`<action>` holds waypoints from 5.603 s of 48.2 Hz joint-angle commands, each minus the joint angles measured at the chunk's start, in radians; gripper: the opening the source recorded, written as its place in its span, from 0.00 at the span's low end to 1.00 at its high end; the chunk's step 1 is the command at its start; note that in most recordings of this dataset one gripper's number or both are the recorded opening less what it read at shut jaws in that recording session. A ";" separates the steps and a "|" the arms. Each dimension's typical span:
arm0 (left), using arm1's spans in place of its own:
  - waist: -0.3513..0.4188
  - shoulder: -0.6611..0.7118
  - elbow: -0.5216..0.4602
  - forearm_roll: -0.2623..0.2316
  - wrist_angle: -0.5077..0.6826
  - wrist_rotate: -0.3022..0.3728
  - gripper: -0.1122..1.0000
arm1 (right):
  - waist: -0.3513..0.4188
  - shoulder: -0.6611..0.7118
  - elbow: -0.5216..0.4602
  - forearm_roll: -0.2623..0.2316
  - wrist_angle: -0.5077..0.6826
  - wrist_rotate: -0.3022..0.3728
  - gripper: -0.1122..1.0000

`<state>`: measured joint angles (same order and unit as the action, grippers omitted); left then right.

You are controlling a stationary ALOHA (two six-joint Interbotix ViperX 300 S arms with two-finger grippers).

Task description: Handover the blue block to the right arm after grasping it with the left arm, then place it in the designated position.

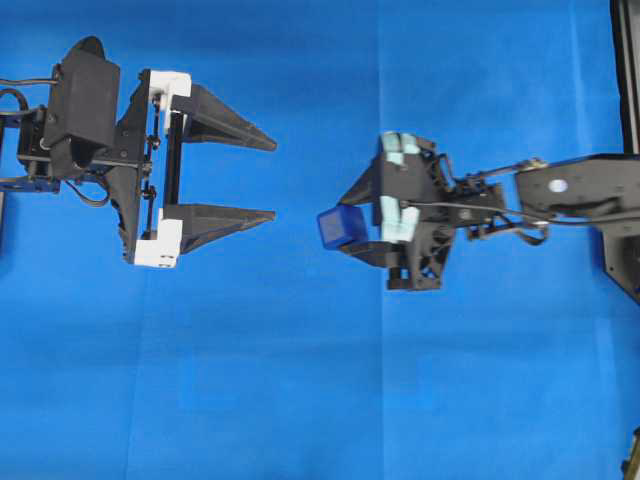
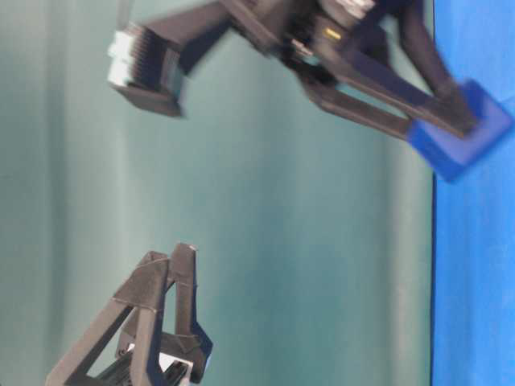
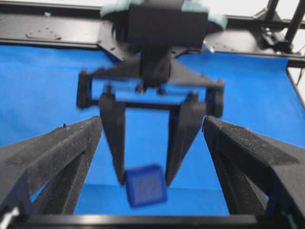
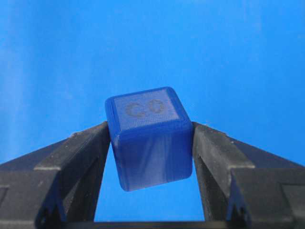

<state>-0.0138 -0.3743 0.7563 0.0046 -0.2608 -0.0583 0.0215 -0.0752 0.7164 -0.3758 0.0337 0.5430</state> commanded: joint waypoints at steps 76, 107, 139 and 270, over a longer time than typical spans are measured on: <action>-0.005 -0.015 -0.025 0.000 0.006 0.000 0.93 | -0.037 0.295 -0.149 0.003 -0.229 -0.009 0.44; -0.011 -0.015 -0.026 0.000 0.006 0.000 0.93 | -0.038 0.288 -0.172 0.012 -0.221 0.000 0.91; -0.021 -0.015 -0.028 0.000 0.006 0.000 0.93 | -0.029 -0.037 -0.103 0.008 -0.006 0.000 0.83; -0.021 -0.015 -0.038 0.000 0.006 0.000 0.93 | -0.038 -0.518 0.153 -0.014 -0.173 -0.011 0.81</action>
<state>-0.0337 -0.3743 0.7424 0.0031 -0.2500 -0.0583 -0.0153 -0.5921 0.8805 -0.3881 -0.1289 0.5338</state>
